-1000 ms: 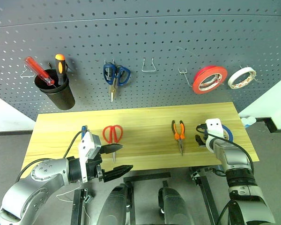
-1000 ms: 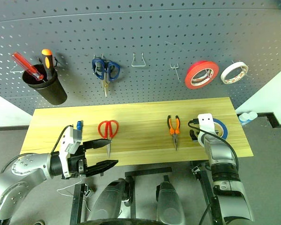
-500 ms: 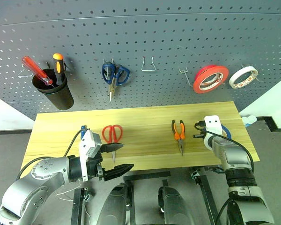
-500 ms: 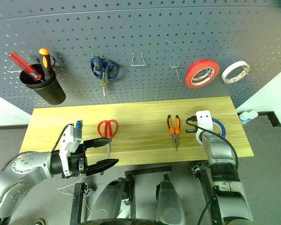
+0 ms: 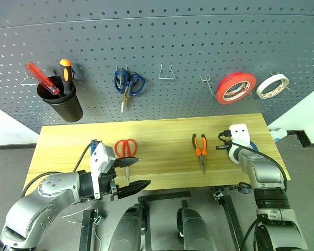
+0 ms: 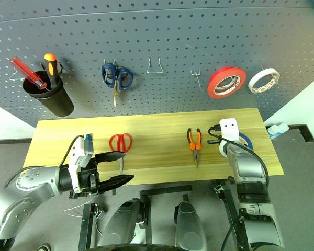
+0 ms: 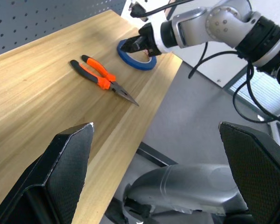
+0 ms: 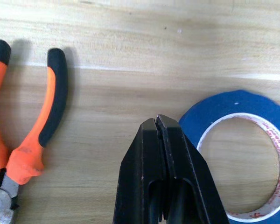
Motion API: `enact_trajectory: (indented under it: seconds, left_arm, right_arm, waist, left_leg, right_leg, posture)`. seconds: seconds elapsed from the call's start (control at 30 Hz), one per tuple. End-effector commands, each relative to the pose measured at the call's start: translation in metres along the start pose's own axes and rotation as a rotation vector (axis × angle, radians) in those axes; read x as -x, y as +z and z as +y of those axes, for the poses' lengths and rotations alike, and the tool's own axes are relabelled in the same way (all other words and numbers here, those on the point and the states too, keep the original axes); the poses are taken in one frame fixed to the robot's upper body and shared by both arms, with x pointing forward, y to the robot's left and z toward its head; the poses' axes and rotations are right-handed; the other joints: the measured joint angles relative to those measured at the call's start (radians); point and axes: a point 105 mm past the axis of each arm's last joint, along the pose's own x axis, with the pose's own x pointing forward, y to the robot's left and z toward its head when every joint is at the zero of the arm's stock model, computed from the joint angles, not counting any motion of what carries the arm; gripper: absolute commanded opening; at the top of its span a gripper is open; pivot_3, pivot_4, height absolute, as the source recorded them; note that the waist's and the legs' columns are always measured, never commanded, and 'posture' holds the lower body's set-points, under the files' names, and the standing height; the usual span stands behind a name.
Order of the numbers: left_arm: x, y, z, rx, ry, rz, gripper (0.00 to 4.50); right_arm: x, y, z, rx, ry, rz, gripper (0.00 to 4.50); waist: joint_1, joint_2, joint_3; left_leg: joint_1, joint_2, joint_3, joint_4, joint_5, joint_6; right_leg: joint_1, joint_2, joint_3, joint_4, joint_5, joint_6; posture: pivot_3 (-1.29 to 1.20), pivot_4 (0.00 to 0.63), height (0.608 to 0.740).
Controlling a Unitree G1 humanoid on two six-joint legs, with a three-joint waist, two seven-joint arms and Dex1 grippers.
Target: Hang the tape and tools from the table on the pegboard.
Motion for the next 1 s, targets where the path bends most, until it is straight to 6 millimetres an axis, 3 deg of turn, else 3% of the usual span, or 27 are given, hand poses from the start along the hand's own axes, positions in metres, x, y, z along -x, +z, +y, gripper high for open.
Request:
enact_trajectory:
  seconds: [0.03,0.4,0.5,0.87,0.9,1.0]
  left_arm:
    - [-0.003,0.004,0.000,-0.028,-0.009,-0.026,4.50]
    - [-0.010,0.005,0.005,-0.042,-0.017,-0.051,4.50]
    - [-0.010,0.005,0.004,-0.039,-0.017,-0.049,4.50]
    - [-0.004,0.003,-0.001,-0.028,-0.011,-0.034,4.50]
    - [-0.003,0.003,-0.002,-0.026,-0.011,-0.032,4.50]
    - [-0.001,0.002,-0.005,-0.017,-0.009,-0.025,4.50]
  right_arm:
    - [0.010,0.009,-0.007,0.004,-0.009,-0.038,0.03]
    - [0.019,0.009,-0.005,0.028,0.028,-0.045,0.03]
    - [0.020,0.006,-0.006,0.022,0.032,-0.048,0.60]
    - [0.013,-0.003,-0.008,0.004,0.004,-0.011,4.30]
    - [0.012,-0.003,-0.008,0.003,0.006,-0.006,4.48]
    - [0.010,-0.006,-0.007,0.001,0.013,0.010,4.48]
  waist:
    - [0.000,0.000,0.000]
    - [-0.001,0.000,-0.001]
    - [-0.001,0.000,-0.001]
    - [-0.001,0.000,-0.001]
    - [-0.001,0.000,-0.001]
    - [-0.001,-0.001,-0.001]
  left_leg:
    - [0.000,0.000,0.000,0.000,0.000,0.000]
    - [0.000,0.000,0.000,0.000,0.005,-0.009]
    - [0.000,0.000,0.000,0.001,0.005,-0.009]
    - [0.000,0.000,-0.001,0.003,0.003,-0.003]
    - [0.000,0.000,-0.001,0.004,0.003,-0.003]
    - [0.000,0.000,-0.001,0.004,0.002,-0.003]
  right_leg:
    - [0.000,0.000,0.000,0.000,0.000,0.000]
    - [0.000,0.002,0.000,0.002,0.001,0.001]
    - [0.000,0.002,0.000,0.003,0.001,0.002]
    - [0.000,0.002,0.000,0.006,0.001,0.002]
    - [0.000,0.002,0.000,0.006,0.001,0.002]
    - [0.000,0.002,0.000,0.006,0.001,0.002]
  posture:
    - [0.06,0.233,0.740]
    - [0.04,0.217,0.740]
    - [0.05,0.223,0.740]
    - [0.06,0.253,0.740]
    - [0.06,0.260,0.740]
    - [0.06,0.270,0.740]
